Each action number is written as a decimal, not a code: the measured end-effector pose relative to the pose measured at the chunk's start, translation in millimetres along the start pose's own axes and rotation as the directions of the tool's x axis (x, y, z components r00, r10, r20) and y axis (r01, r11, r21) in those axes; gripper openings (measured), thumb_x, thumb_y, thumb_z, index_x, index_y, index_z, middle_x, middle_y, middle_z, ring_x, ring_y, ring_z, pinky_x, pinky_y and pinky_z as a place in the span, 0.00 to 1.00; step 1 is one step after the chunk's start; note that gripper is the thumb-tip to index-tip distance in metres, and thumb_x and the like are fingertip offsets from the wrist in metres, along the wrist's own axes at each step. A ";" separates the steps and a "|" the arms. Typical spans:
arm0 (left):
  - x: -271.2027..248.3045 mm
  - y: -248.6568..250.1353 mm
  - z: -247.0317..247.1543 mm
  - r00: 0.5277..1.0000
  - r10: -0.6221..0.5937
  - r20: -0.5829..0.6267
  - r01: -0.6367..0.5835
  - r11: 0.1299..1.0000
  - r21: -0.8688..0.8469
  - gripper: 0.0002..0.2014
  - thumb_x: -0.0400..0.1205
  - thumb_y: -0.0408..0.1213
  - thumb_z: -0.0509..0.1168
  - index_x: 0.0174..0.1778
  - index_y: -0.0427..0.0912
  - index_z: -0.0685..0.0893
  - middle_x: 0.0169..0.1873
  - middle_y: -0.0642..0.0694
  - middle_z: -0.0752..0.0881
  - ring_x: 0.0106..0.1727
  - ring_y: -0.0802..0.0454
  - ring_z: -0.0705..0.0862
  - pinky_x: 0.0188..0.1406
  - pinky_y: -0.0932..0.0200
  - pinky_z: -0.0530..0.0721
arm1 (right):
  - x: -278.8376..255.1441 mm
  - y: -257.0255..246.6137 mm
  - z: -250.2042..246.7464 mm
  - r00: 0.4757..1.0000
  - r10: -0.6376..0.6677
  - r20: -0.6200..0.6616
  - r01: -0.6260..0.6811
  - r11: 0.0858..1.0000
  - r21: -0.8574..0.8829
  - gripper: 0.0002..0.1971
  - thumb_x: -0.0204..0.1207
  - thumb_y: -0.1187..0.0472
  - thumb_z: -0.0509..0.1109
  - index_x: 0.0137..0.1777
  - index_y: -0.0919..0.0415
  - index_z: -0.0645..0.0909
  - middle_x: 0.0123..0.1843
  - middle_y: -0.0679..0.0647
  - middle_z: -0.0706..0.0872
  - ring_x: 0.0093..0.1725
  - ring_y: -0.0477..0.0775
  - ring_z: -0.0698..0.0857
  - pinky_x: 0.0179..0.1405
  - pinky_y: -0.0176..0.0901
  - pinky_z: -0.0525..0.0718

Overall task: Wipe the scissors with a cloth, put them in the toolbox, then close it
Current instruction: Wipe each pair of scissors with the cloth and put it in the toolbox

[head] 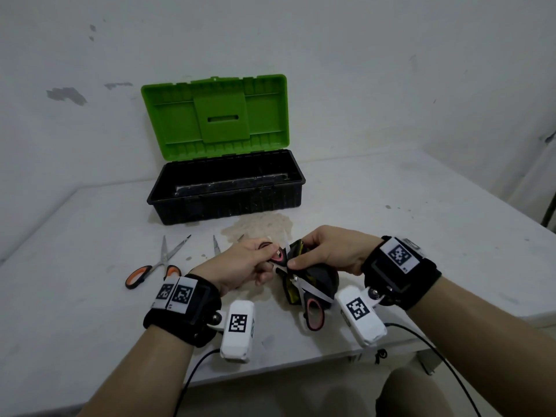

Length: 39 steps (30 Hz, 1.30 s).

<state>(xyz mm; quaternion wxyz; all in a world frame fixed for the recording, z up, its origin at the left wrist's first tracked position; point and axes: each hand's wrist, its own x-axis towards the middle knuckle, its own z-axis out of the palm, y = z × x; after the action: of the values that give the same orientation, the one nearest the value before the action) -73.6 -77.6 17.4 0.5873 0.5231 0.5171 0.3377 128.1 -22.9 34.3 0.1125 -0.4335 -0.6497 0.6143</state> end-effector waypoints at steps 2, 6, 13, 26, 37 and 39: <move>-1.1 -0.4 -1.1 1.000 -0.011 0.024 0.010 1.000 0.021 0.11 0.91 0.38 0.55 0.45 0.37 0.74 0.26 0.46 0.67 0.25 0.52 0.72 0.24 0.63 0.72 | 1.9 0.1 0.6 0.999 0.026 0.029 -0.026 1.000 0.013 0.06 0.72 0.63 0.79 0.46 0.63 0.91 0.44 0.64 0.91 0.44 0.61 0.87 0.54 0.53 0.85; -5.3 -0.1 -4.0 0.997 -0.034 0.071 0.031 0.998 0.052 0.11 0.91 0.37 0.55 0.45 0.37 0.75 0.27 0.45 0.69 0.26 0.53 0.72 0.24 0.64 0.72 | 6.2 3.0 1.9 0.994 0.052 0.092 -0.067 0.985 0.160 0.10 0.74 0.64 0.77 0.54 0.66 0.88 0.51 0.68 0.88 0.47 0.64 0.86 0.54 0.53 0.85; -7.0 -11.4 -0.7 0.999 -0.014 0.032 0.013 1.000 0.020 0.11 0.91 0.37 0.56 0.43 0.39 0.75 0.30 0.45 0.76 0.27 0.53 0.74 0.27 0.63 0.74 | 11.0 -5.4 -19.7 0.968 0.060 -0.245 0.048 0.910 0.412 0.09 0.76 0.64 0.75 0.51 0.70 0.86 0.49 0.70 0.90 0.39 0.62 0.90 0.38 0.50 0.91; 0.4 -4.1 -17.4 0.948 0.081 -0.309 -0.188 0.924 -0.334 0.11 0.91 0.36 0.54 0.46 0.36 0.75 0.26 0.46 0.66 0.26 0.49 0.72 0.28 0.58 0.71 | 22.5 29.0 -71.6 0.814 0.050 -0.579 0.182 0.925 0.335 0.20 0.76 0.61 0.77 0.64 0.70 0.80 0.54 0.68 0.89 0.48 0.62 0.90 0.43 0.48 0.90; 18.2 -9.5 -8.0 0.863 0.085 -0.498 -0.346 0.817 -0.461 0.14 0.92 0.37 0.53 0.46 0.34 0.79 0.25 0.46 0.70 0.29 0.48 0.72 0.31 0.56 0.71 | 14.5 30.4 -27.5 0.607 -0.235 -0.759 -0.268 0.838 -0.474 0.28 0.81 0.40 0.61 0.77 0.52 0.69 0.74 0.57 0.67 0.73 0.65 0.65 0.72 0.61 0.63; 21.2 -9.3 -6.1 0.854 0.079 -0.514 -0.364 0.798 -0.481 0.15 0.92 0.37 0.53 0.45 0.34 0.79 0.25 0.46 0.72 0.29 0.48 0.73 0.32 0.56 0.71 | 6.1 21.8 -19.2 0.653 -0.310 -0.691 -0.093 0.873 -0.479 0.15 0.83 0.42 0.57 0.60 0.44 0.81 0.61 0.50 0.79 0.65 0.59 0.74 0.66 0.57 0.69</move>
<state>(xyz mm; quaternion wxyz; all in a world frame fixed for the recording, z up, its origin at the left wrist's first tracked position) -75.9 -58.3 3.5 0.5266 0.2876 0.4535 0.6590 146.8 -8.0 16.7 0.2983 -0.6199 -0.6996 0.1934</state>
